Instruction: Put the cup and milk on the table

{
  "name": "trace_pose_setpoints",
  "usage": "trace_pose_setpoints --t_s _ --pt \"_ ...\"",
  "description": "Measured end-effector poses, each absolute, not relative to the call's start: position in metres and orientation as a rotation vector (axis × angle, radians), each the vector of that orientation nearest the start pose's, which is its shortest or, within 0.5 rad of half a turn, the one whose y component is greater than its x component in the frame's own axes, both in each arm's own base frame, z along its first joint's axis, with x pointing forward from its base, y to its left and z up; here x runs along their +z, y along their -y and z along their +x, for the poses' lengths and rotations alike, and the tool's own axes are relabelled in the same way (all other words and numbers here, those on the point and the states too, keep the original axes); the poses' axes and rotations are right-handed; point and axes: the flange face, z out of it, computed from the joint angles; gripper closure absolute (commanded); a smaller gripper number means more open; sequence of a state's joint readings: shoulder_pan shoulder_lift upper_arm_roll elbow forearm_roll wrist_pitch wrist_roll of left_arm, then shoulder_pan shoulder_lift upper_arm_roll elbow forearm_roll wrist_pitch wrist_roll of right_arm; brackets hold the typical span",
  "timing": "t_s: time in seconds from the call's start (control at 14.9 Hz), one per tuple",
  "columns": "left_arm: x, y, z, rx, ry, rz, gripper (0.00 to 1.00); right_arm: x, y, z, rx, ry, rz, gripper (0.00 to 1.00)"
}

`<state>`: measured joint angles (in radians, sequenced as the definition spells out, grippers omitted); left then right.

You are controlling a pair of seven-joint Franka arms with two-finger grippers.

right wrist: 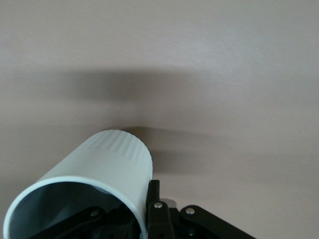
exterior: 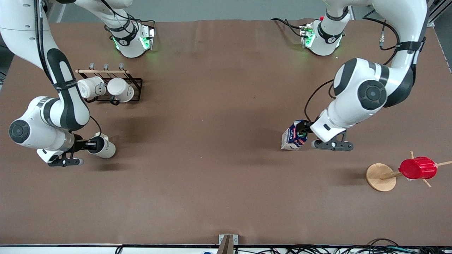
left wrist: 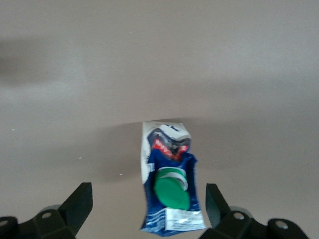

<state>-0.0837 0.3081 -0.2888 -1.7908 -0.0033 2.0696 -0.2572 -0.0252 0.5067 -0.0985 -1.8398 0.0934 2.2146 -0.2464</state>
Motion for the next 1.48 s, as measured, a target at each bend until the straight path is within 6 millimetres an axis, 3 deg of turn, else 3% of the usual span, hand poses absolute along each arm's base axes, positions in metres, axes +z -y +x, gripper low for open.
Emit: trace_pose_setpoints --t_s 0.13,0.27,0.47,0.6,0.74,0.94,1.01,1.14,1.48 --pt "0.371 0.229 0.592 0.088 -0.184 -3.218 0.0 0.261 0.032 0.637 0.204 0.203 -3.068 1.0" --pt "0.358 0.235 0.591 0.117 -0.192 -3.217 0.0 0.277 -0.026 0.642 0.18 0.324 -3.035 1.0" --pt "0.347 0.234 0.591 0.147 -0.19 -3.214 0.0 0.289 -0.116 0.635 0.139 0.486 -2.965 0.99" --pt "0.343 0.234 0.59 0.159 -0.189 -3.212 0.02 0.295 -0.167 0.629 0.087 0.49 -2.939 0.99" --pt "0.34 0.233 0.588 0.169 -0.189 -3.209 0.15 0.301 -0.222 0.616 0.052 0.403 -2.935 0.99" --pt "0.337 0.232 0.587 0.178 -0.186 -3.207 0.59 0.303 -0.301 0.586 0.027 0.312 -2.978 0.99" --pt "0.337 0.232 0.587 0.178 -0.185 -3.207 0.69 0.302 -0.322 0.575 0.015 0.279 -3.001 0.99" --pt "0.338 0.231 0.587 0.175 -0.184 -3.207 0.78 0.294 -0.358 0.554 -0.008 0.212 -3.037 0.99" --pt "0.35 0.228 0.589 0.141 -0.175 -3.212 0.8 0.244 -0.41 0.515 -0.002 0.123 -3.092 0.99"
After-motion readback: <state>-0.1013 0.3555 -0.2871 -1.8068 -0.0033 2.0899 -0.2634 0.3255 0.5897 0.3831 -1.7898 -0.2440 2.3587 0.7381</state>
